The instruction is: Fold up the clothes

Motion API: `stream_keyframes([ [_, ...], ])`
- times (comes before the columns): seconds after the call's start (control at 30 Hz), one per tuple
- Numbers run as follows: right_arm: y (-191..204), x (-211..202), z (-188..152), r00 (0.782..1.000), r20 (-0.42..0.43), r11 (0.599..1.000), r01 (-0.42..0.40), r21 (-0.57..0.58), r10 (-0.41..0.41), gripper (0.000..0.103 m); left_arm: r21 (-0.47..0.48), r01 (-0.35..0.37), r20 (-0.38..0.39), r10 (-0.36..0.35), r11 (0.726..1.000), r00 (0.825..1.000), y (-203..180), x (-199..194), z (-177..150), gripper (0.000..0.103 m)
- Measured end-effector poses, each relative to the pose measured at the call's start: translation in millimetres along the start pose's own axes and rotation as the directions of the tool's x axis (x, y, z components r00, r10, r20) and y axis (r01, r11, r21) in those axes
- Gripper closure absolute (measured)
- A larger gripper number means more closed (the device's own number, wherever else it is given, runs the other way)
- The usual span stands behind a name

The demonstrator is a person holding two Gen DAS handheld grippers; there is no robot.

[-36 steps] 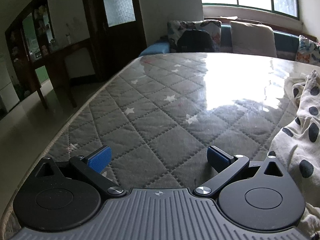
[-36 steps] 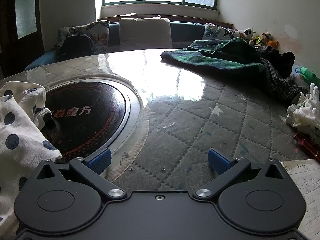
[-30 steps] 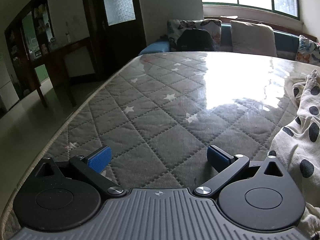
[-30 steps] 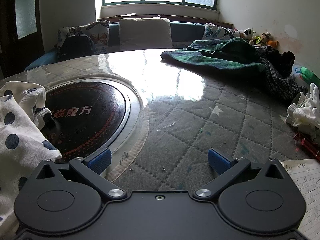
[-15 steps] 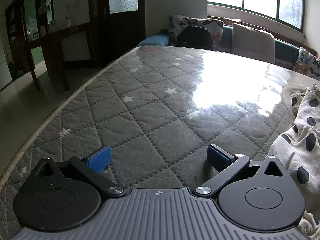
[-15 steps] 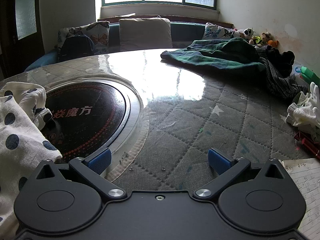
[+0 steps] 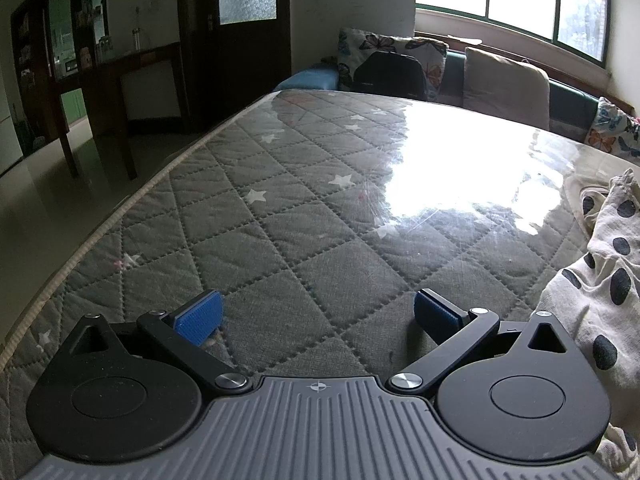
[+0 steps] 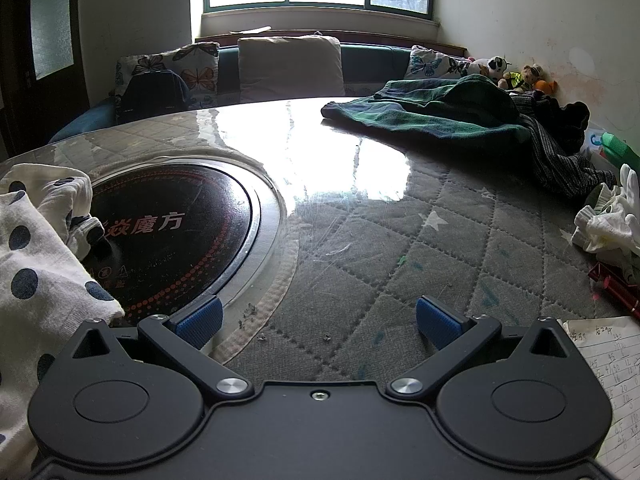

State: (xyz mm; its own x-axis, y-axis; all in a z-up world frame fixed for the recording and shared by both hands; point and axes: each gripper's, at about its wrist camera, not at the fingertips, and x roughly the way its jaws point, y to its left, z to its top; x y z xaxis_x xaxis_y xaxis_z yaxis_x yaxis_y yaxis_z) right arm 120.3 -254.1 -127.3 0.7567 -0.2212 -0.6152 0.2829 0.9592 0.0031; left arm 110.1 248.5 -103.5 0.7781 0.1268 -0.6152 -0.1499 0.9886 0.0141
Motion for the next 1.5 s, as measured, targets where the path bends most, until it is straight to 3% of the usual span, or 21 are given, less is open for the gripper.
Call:
stream_keyframes([
  [0.17,0,0,0,1.000,0.000,1.000,0.000,0.000,0.000,0.000,-0.002,0.001,0.000,-0.001,1.000,1.000,26,7,0,0.000],
  [0.27,0,-1,0,1.000,0.000,1.000,0.000,0.000,0.000,0.000,0.000,0.000,0.001,0.000,1.000,1.000,0,1,0,0.000],
  [0.5,1,0,0,1.000,0.000,1.000,0.001,0.000,-0.001,0.000,-0.001,0.001,0.001,-0.001,1.000,1.000,23,11,0,0.000],
  [0.97,2,-1,-1,1.000,0.000,1.000,0.002,-0.001,-0.002,0.000,0.000,0.000,0.001,0.000,1.000,1.000,1,0,-2,0.000],
  [1.5,4,-4,-2,1.000,0.000,1.000,0.003,-0.003,-0.003,0.000,0.000,0.001,0.000,-0.001,1.000,1.000,15,3,-1,0.000],
])
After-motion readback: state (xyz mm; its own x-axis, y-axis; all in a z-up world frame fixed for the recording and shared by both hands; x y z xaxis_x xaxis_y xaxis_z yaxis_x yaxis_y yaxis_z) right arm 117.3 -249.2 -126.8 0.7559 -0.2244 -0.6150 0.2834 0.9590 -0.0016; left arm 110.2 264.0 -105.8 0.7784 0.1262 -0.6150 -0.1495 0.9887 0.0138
